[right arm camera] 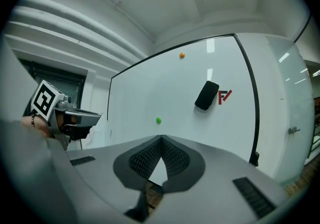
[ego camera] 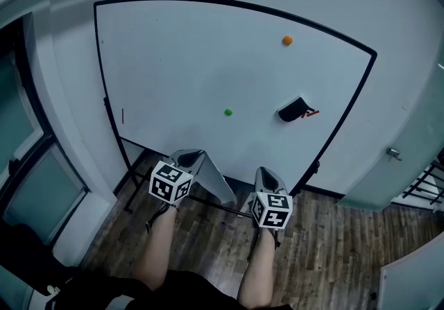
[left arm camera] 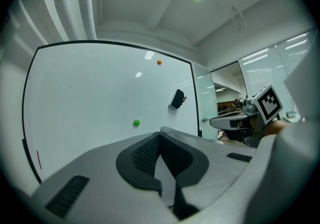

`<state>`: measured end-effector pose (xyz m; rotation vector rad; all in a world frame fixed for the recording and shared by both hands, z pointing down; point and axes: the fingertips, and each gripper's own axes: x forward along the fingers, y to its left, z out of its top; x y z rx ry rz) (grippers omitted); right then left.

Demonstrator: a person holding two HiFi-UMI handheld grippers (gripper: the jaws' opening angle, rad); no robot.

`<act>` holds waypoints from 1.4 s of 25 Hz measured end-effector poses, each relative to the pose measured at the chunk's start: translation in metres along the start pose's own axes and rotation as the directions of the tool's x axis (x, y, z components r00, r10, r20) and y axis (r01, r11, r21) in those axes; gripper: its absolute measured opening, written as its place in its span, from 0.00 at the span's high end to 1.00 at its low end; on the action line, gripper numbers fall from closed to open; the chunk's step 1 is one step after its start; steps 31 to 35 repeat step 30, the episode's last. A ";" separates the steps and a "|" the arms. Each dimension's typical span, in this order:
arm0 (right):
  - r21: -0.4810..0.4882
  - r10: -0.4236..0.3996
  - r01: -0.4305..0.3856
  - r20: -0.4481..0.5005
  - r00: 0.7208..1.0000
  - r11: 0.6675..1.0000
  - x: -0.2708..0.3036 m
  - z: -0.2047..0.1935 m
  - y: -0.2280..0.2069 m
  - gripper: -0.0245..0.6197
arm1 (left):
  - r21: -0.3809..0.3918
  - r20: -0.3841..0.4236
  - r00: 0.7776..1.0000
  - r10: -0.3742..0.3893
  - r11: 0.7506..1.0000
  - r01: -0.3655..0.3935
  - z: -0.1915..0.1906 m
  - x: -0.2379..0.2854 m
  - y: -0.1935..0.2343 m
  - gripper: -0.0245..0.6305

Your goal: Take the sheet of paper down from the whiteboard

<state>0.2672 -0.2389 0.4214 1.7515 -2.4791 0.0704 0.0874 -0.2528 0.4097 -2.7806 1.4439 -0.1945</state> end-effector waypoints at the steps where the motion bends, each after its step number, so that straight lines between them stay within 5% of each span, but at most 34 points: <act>1: -0.002 0.001 -0.001 -0.007 1.000 1.000 -0.001 -0.002 0.002 0.92 | -0.002 -0.002 1.000 0.000 1.000 0.000 -0.002 -0.001 0.000 0.93; 35: -0.013 -0.019 0.019 -0.017 1.000 1.000 -0.005 -0.008 0.023 0.93 | -0.015 -0.016 0.998 -0.065 0.998 0.065 -0.011 -0.016 0.007 0.93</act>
